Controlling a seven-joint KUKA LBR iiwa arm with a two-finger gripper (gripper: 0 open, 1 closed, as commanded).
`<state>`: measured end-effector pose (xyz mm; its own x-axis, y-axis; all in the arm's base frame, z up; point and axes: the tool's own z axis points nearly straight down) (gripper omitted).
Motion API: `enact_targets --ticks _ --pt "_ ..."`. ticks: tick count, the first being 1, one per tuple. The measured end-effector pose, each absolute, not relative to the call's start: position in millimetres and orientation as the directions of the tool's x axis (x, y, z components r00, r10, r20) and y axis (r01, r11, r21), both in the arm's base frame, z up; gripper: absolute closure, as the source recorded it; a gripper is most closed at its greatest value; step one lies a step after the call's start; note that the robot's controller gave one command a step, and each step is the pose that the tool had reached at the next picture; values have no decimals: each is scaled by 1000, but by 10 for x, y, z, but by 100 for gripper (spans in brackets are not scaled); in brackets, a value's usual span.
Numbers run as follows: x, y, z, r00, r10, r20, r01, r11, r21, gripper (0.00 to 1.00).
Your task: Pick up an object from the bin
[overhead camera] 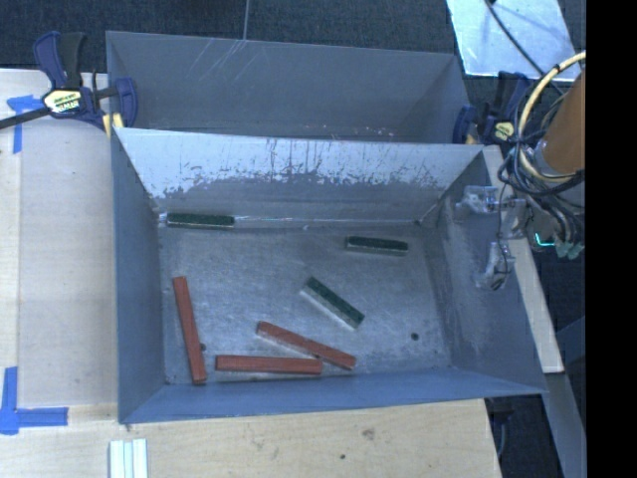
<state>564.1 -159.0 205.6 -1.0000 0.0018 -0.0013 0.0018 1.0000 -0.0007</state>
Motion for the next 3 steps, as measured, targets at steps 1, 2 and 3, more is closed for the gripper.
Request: enact_targets --ticks 1,2,3 --pt "6196 -1148 1615 -998 58 -4 58 998 2 0" --pt "6201 -827 671 -969 248 8 248 969 -1 0" --pt "6236 -830 718 -970 245 -3 245 970 1 100"
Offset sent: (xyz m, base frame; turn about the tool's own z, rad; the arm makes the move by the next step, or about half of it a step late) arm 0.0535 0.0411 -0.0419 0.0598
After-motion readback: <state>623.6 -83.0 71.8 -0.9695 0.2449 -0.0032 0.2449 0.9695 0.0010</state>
